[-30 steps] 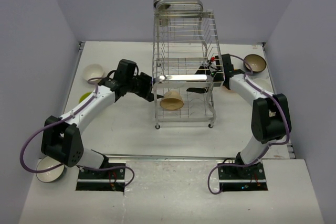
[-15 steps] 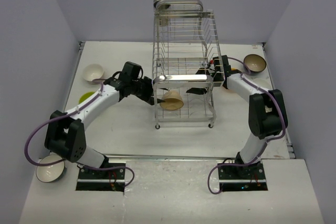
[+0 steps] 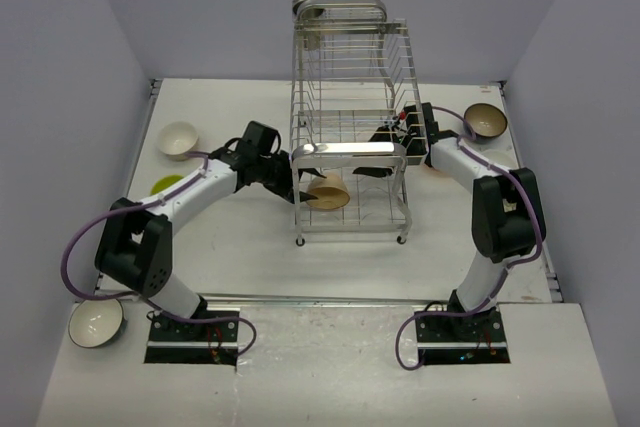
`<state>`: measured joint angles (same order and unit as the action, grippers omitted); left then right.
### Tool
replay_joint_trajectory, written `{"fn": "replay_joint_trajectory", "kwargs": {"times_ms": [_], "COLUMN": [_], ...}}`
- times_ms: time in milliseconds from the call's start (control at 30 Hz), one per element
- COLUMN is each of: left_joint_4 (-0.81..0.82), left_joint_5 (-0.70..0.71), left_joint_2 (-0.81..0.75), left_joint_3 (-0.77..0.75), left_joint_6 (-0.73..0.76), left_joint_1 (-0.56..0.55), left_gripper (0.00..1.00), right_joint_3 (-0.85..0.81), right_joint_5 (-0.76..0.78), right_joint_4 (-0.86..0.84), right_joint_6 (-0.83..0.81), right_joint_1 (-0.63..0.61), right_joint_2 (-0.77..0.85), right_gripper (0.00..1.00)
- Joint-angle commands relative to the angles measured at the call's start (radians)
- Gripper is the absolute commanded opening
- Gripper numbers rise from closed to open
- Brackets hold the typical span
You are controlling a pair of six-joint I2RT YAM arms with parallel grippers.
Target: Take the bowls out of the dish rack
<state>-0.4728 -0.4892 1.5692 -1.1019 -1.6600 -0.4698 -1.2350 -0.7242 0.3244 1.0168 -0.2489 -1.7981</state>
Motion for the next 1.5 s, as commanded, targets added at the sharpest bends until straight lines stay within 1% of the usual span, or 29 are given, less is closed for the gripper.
{"fn": "replay_joint_trajectory", "kwargs": {"times_ms": [0, 233, 333, 467, 700, 867, 1000, 1100, 1133, 1200, 1300, 1333, 1467], "left_joint_4": [0.063, 0.128, 0.152, 0.165, 0.166, 0.163, 0.161, 0.218, 0.261, 0.283, 0.332, 0.371, 0.425], "left_joint_5": [0.021, 0.061, 0.080, 0.100, 0.173, 0.230, 0.302, 0.340, 0.351, 0.380, 0.393, 0.394, 0.385], "left_joint_2": [0.008, 0.014, 0.009, 0.002, -0.041, -0.083, -0.113, -0.136, -0.144, -0.144, -0.130, -0.123, -0.080], "left_joint_3": [-0.018, -0.006, 0.010, 0.025, 0.076, 0.114, 0.134, 0.178, 0.189, 0.204, 0.227, 0.237, 0.251], "left_joint_6": [-0.020, -0.073, -0.101, -0.122, -0.144, -0.147, -0.156, -0.188, -0.193, -0.202, -0.227, -0.233, -0.265], "left_joint_1": [-0.012, -0.033, -0.052, -0.078, -0.092, -0.092, -0.090, -0.092, -0.092, -0.098, -0.105, -0.113, -0.136], "left_gripper": [0.56, 0.55, 0.52, 0.51, 0.41, 0.40, 0.41, 0.41, 0.40, 0.41, 0.40, 0.40, 0.40], "right_joint_3": [-0.031, -0.017, -0.011, 0.002, -0.004, -0.020, -0.020, -0.004, 0.003, 0.012, 0.038, 0.055, 0.077], "right_joint_5": [0.000, 0.005, 0.009, 0.041, 0.089, 0.100, 0.089, 0.080, 0.078, 0.075, 0.066, 0.065, 0.057], "right_joint_4": [-0.027, -0.036, -0.038, -0.039, -0.022, -0.035, -0.061, -0.097, -0.111, -0.117, -0.137, -0.154, -0.179], "right_joint_6": [0.014, 0.014, 0.020, 0.031, 0.055, 0.066, 0.065, 0.063, 0.062, 0.055, 0.054, 0.055, 0.062], "right_joint_1": [-0.009, -0.012, -0.015, -0.018, -0.032, -0.056, -0.067, -0.070, -0.070, -0.070, -0.070, -0.070, -0.070], "right_joint_2": [-0.004, 0.003, 0.006, 0.022, 0.039, 0.031, 0.022, 0.025, 0.026, 0.028, 0.032, 0.036, 0.036], "right_gripper": [0.39, 0.39, 0.39, 0.39, 0.38, 0.38, 0.38, 0.38, 0.38, 0.37, 0.38, 0.37, 0.37]}}
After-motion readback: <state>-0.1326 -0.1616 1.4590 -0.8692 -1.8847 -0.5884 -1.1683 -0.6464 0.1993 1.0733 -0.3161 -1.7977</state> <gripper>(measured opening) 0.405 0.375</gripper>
